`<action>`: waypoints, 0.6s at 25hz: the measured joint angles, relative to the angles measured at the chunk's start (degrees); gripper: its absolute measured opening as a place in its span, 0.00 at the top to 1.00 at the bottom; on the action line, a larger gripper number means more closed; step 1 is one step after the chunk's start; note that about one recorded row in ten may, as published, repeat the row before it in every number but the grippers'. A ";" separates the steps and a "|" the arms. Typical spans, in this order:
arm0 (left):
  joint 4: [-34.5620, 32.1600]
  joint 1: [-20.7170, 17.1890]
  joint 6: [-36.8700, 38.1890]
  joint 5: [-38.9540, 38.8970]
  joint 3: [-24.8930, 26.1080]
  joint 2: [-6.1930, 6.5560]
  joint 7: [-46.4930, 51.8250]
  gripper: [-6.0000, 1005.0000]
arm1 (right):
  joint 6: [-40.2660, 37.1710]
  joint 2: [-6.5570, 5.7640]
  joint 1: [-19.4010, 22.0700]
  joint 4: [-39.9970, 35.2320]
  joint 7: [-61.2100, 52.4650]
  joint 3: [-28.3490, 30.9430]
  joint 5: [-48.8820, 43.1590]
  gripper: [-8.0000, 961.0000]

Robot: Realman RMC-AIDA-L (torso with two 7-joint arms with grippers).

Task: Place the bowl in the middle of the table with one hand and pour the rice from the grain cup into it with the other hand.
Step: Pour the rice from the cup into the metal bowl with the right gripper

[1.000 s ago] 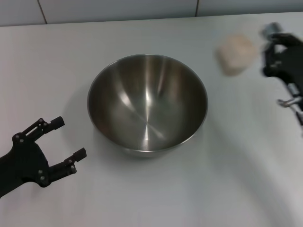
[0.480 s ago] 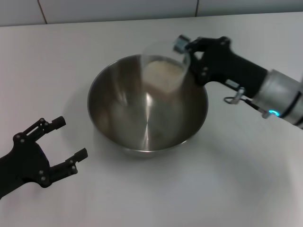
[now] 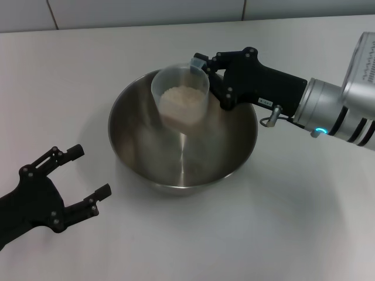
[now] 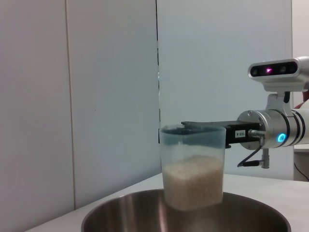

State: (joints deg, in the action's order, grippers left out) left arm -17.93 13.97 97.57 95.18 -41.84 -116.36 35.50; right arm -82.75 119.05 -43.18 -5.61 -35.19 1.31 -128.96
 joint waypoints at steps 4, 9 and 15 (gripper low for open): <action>0.00 0.00 -0.02 0.00 0.00 0.00 0.02 0.13 | -0.09 0.06 -0.05 -3.08 13.75 -3.59 0.04 0.96; 0.00 -0.03 -0.56 0.00 0.45 -0.56 0.07 0.13 | -0.71 0.14 -0.09 -5.57 36.79 -3.86 0.48 0.96; 0.00 -0.21 -1.21 -0.28 0.58 -0.87 0.00 0.13 | -0.35 0.43 -0.34 -4.09 54.01 -3.81 2.09 0.96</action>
State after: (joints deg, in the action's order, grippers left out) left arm -17.93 13.76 96.37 94.90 -41.25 -117.23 35.50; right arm -83.11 119.49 -43.53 -9.70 18.82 -2.51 -126.87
